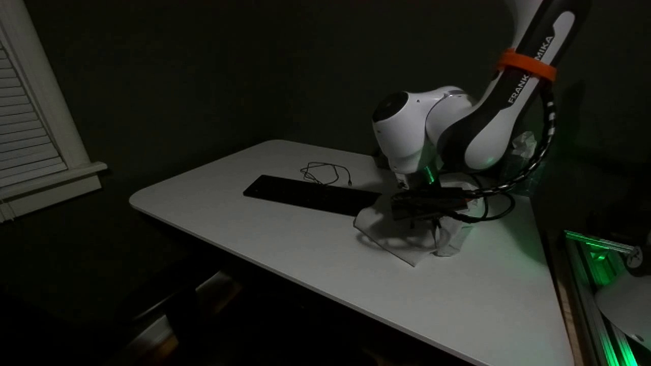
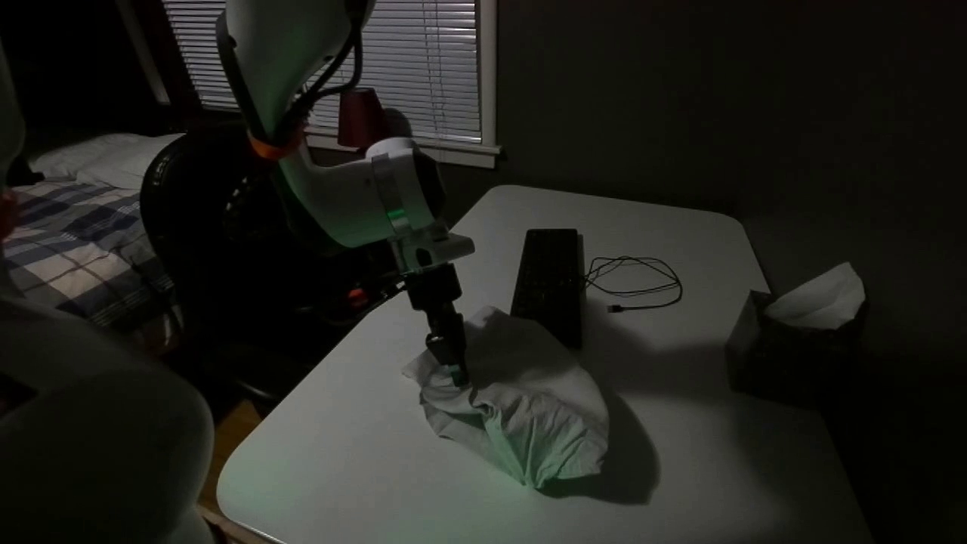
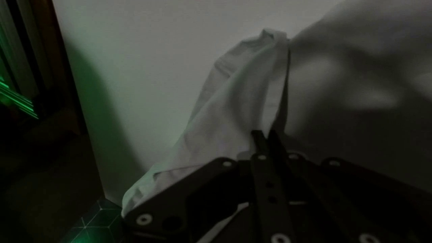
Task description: Use the white cloth to cover the right side of the keyboard
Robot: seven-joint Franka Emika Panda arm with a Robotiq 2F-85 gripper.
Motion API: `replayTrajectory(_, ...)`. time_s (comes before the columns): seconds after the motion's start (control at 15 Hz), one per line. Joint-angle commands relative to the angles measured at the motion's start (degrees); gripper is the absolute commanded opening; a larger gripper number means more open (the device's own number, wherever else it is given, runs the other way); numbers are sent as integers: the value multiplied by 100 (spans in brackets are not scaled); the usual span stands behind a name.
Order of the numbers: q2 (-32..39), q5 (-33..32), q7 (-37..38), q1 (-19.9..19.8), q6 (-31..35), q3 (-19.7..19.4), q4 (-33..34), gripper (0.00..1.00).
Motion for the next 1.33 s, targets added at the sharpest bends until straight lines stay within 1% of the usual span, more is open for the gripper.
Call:
replayTrajectory(0.0,-103,139,-5,129,-279,-16,-14,1)
replayTrajectory(0.13,-391,239,-167,154,-392,39,-118,1)
replayTrajectory(0.27,-920,266,-314,209,-624,116,-258,1)
replayTrajectory(0.47,-1895,110,-309,264,-1040,301,-386,1)
replayTrajectory(0.67,-2845,38,-316,240,-1204,571,-424,1)
replayTrajectory(0.93,-3966,155,-433,180,-1152,869,-484,1)
replayTrajectory(1.0,-4207,94,-423,152,-1055,932,-518,1)
replayTrajectory(1.07,-4441,-138,-322,86,-880,1027,-566,1)
replayTrajectory(1.13,-4603,-307,-270,19,-852,1113,-559,1)
replayTrajectory(1.27,-4905,-617,-214,-90,-584,1207,-616,1)
